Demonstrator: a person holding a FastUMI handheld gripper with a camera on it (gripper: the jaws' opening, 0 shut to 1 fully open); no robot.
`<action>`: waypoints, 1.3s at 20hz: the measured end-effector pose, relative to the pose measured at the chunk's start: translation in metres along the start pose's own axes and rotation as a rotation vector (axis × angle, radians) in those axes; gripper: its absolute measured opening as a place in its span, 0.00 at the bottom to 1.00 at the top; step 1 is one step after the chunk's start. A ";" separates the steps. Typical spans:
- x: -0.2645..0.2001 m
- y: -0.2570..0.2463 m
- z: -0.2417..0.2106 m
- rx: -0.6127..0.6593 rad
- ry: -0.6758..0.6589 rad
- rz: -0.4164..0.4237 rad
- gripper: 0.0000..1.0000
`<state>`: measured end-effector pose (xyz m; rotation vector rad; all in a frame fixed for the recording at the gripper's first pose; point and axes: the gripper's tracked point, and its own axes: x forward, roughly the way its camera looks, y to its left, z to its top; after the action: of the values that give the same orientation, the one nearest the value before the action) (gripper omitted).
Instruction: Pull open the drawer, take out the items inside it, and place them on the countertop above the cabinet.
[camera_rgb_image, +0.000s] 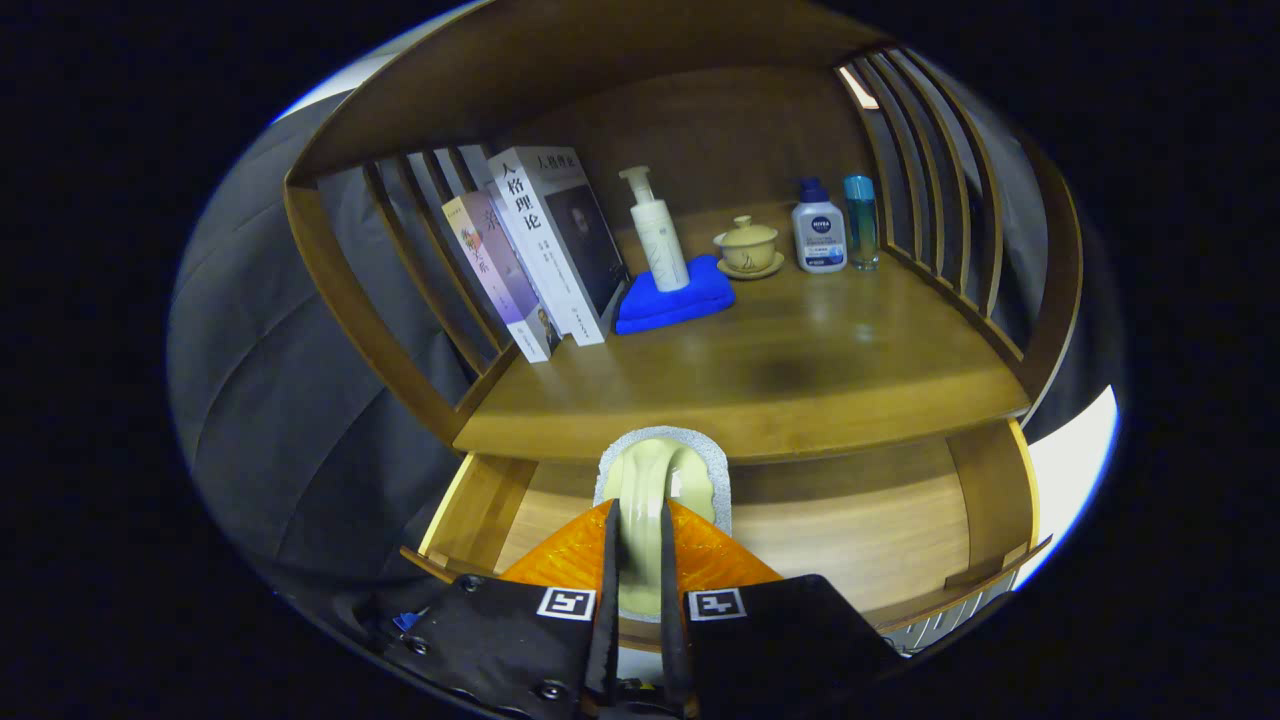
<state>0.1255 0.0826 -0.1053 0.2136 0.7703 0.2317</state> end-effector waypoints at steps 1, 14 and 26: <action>-0.001 -0.001 0.005 0.003 -0.005 0.000 0.20; 0.035 -0.033 0.093 -0.012 -0.126 -0.091 0.20; 0.092 -0.043 0.098 -0.027 -0.089 -0.163 0.30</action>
<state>0.2643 0.0573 -0.1098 0.1339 0.6921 0.0777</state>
